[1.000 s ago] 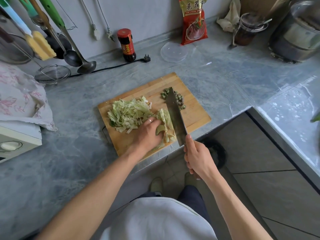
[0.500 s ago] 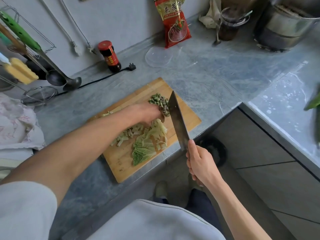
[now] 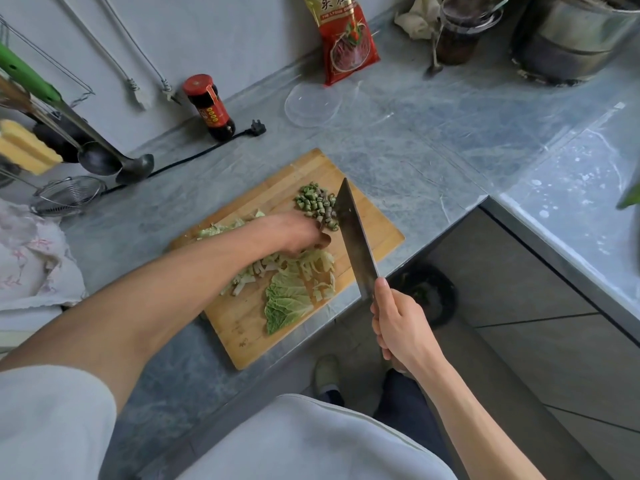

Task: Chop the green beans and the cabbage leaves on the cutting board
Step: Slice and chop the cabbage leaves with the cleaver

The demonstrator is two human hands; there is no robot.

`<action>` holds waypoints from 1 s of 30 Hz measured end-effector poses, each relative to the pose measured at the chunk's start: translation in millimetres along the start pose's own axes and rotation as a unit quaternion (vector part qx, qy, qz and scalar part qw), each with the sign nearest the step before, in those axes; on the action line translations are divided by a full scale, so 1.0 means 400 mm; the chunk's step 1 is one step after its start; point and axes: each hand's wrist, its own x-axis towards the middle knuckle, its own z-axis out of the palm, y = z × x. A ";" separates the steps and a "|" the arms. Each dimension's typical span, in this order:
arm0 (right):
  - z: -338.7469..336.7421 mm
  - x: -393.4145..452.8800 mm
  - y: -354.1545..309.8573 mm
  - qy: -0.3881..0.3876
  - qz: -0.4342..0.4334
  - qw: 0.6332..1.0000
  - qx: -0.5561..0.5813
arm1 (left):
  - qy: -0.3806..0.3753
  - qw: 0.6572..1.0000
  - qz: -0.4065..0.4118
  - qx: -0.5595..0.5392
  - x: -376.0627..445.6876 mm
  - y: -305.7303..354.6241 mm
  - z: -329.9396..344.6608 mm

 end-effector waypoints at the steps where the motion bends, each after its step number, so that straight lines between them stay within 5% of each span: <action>1: 0.002 0.000 0.000 0.000 0.001 1.000 0.000 | -0.010 1.000 -0.002 -0.005 -0.006 0.004 -0.014; 5: 0.010 0.000 -0.002 0.004 0.011 1.000 -0.003 | 0.021 0.991 -0.044 -0.121 -0.030 0.004 -0.016; 14: 0.029 0.002 -0.027 0.005 0.004 1.000 -0.006 | 0.175 0.970 -0.061 -0.158 -0.105 -0.021 0.021; 18: 0.044 0.007 -0.044 0.001 -0.004 1.000 -0.019 | 0.212 0.904 -0.153 -0.337 -0.176 -0.053 0.073; 24: 0.079 0.012 -0.078 -0.015 -0.025 0.999 -0.039 | 0.302 0.790 -0.311 -0.434 -0.282 -0.092 0.158; 30: 0.114 0.016 -0.100 -0.037 -0.042 0.997 -0.054 | 0.236 0.816 -0.338 -0.405 -0.315 -0.062 0.190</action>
